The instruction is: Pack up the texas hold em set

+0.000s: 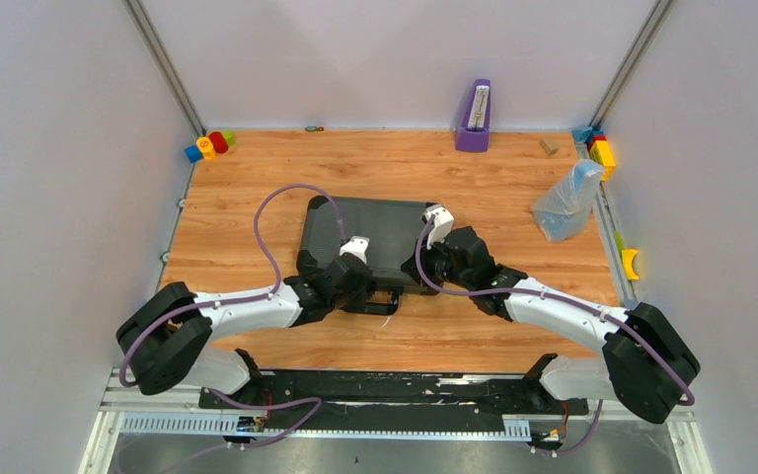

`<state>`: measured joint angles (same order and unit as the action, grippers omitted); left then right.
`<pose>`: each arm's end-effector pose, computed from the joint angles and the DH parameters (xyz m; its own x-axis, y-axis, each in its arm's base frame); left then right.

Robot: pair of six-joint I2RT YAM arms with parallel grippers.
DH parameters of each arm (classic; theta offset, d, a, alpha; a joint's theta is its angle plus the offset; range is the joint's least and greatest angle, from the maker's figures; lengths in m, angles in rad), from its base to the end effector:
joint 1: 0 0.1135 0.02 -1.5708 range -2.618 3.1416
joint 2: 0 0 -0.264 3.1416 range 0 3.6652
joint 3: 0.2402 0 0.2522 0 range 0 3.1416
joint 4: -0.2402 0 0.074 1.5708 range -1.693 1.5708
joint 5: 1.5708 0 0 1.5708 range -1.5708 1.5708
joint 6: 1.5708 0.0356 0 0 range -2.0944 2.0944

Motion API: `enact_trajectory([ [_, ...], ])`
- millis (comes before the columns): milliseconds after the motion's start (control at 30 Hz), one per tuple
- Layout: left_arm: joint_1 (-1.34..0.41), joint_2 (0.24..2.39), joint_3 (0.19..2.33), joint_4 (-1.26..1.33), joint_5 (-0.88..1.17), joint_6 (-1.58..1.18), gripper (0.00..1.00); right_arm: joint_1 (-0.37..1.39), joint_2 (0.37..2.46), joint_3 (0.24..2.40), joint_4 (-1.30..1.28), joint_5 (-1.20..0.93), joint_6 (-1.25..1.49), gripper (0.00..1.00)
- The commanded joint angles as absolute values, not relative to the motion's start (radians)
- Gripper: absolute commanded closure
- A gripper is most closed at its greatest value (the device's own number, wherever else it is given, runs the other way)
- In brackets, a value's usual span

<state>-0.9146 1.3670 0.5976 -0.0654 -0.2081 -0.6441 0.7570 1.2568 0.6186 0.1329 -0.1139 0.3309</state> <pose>0.1628 -0.1994 0.1641 -0.7763 0.0451 -0.6288 0.2807 0.9178 -0.2807 0.1910 0.1861 0.2139 -0.5779 -0.1019 -0.8097 -0.5993 0.7264 0.3363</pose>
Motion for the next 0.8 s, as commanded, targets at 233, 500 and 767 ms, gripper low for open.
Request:
enact_trajectory([
  [233,-0.916,1.427,0.590,0.029,-0.270,-0.663,1.00,0.762,1.252,0.605,0.109,-0.104,0.321,0.97],
  [500,-0.918,1.515,0.510,0.226,-0.373,-0.642,1.00,0.762,1.252,0.601,0.112,-0.103,0.321,0.97],
  [767,-0.933,1.593,0.448,0.326,-0.506,-0.635,1.00,0.762,1.255,0.603,0.108,-0.091,0.322,0.97],
])
